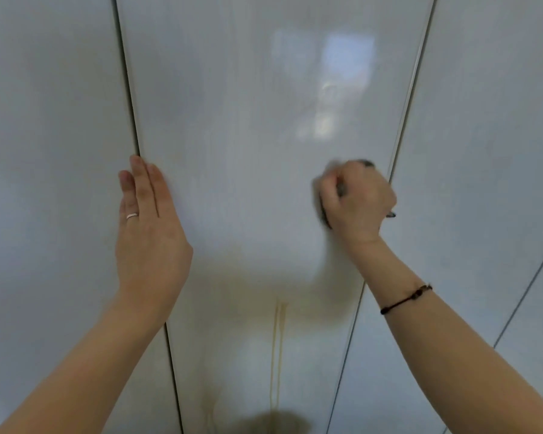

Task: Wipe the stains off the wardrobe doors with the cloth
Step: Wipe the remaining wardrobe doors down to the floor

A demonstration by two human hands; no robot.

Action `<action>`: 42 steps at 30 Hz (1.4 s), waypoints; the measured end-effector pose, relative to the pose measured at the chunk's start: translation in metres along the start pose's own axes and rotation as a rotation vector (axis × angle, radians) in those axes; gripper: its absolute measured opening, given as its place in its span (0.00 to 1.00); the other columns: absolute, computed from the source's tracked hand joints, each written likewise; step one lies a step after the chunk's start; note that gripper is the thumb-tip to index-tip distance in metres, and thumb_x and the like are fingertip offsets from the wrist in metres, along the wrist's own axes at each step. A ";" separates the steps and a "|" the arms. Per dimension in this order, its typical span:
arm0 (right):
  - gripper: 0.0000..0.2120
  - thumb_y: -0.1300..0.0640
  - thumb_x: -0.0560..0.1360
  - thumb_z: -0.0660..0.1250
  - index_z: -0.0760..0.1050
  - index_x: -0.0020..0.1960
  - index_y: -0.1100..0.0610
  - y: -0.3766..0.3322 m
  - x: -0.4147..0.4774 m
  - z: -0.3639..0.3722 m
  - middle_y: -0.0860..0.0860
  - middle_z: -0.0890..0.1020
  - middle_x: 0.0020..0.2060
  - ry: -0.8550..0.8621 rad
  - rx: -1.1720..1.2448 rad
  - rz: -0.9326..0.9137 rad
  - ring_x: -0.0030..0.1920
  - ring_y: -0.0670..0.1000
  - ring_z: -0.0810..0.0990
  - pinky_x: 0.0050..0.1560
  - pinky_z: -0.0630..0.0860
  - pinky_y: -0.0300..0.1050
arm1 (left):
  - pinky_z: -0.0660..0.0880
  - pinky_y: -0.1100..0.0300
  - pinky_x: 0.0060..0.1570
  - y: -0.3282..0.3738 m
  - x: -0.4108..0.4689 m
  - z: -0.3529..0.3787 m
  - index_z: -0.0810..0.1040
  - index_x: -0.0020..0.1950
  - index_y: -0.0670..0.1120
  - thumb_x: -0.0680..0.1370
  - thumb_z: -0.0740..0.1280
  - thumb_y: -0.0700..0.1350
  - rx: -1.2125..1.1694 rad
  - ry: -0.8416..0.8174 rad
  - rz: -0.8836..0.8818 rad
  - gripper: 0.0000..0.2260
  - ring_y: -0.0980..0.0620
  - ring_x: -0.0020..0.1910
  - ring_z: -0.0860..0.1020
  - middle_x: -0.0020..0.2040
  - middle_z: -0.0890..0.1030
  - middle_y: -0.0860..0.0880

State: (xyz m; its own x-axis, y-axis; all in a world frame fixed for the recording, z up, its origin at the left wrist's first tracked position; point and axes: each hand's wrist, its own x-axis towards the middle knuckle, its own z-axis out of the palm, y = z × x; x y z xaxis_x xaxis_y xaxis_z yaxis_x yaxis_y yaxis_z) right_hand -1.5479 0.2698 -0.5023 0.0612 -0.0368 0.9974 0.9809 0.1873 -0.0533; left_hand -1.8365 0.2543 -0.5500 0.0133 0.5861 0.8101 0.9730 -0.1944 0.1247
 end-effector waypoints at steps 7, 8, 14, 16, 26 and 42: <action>0.16 0.59 0.70 0.73 0.68 0.30 0.54 0.025 -0.117 -0.018 0.50 0.69 0.26 -0.322 0.135 -0.691 0.27 0.52 0.67 0.25 0.66 0.45 | 0.66 0.39 0.71 -0.002 0.001 -0.001 0.47 0.79 0.32 0.72 0.57 0.27 -0.030 0.017 0.022 0.37 0.31 0.78 0.50 0.80 0.46 0.32; 0.16 0.57 0.71 0.73 0.69 0.31 0.53 0.034 -0.088 -0.018 0.51 0.69 0.25 -0.267 0.102 -0.694 0.26 0.53 0.68 0.25 0.65 0.44 | 0.66 0.39 0.71 -0.002 0.002 -0.002 0.47 0.79 0.32 0.71 0.57 0.27 -0.037 0.018 0.015 0.37 0.31 0.78 0.50 0.80 0.46 0.33; 0.15 0.62 0.72 0.69 0.67 0.30 0.55 0.033 0.038 -0.006 0.48 0.66 0.24 0.049 0.013 0.000 0.25 0.50 0.64 0.25 0.55 0.44 | 0.64 0.38 0.72 0.004 0.000 0.005 0.46 0.79 0.31 0.71 0.59 0.28 -0.035 0.019 -0.007 0.38 0.31 0.78 0.49 0.80 0.45 0.32; 0.15 0.62 0.72 0.68 0.67 0.30 0.54 0.018 -0.004 0.000 0.49 0.66 0.24 0.069 0.025 -0.047 0.25 0.50 0.63 0.26 0.55 0.43 | 0.64 0.38 0.72 0.003 0.002 0.007 0.46 0.79 0.31 0.71 0.60 0.28 -0.031 0.022 -0.005 0.39 0.31 0.78 0.50 0.79 0.45 0.32; 0.12 0.49 0.78 0.59 0.64 0.39 0.51 -0.007 0.096 -0.004 0.50 0.72 0.28 0.101 -0.088 0.366 0.28 0.54 0.70 0.29 0.64 0.48 | 0.76 0.45 0.63 -0.007 -0.001 -0.008 0.51 0.79 0.33 0.67 0.57 0.26 -0.107 -0.034 0.055 0.40 0.35 0.79 0.54 0.81 0.49 0.35; 0.16 0.56 0.73 0.73 0.69 0.32 0.53 -0.112 -0.132 0.037 0.51 0.69 0.27 -0.214 0.268 -0.698 0.27 0.54 0.68 0.26 0.66 0.48 | 0.68 0.45 0.71 -0.049 -0.049 0.007 0.55 0.79 0.34 0.67 0.58 0.22 -0.034 -0.068 0.169 0.40 0.39 0.80 0.52 0.81 0.53 0.38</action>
State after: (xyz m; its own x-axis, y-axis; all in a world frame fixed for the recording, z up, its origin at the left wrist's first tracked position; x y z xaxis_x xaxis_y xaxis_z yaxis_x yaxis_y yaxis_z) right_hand -1.6726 0.2902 -0.6260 -0.6179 -0.0485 0.7848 0.6992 0.4225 0.5767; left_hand -1.8834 0.2401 -0.5998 0.1926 0.5942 0.7809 0.9473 -0.3203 0.0101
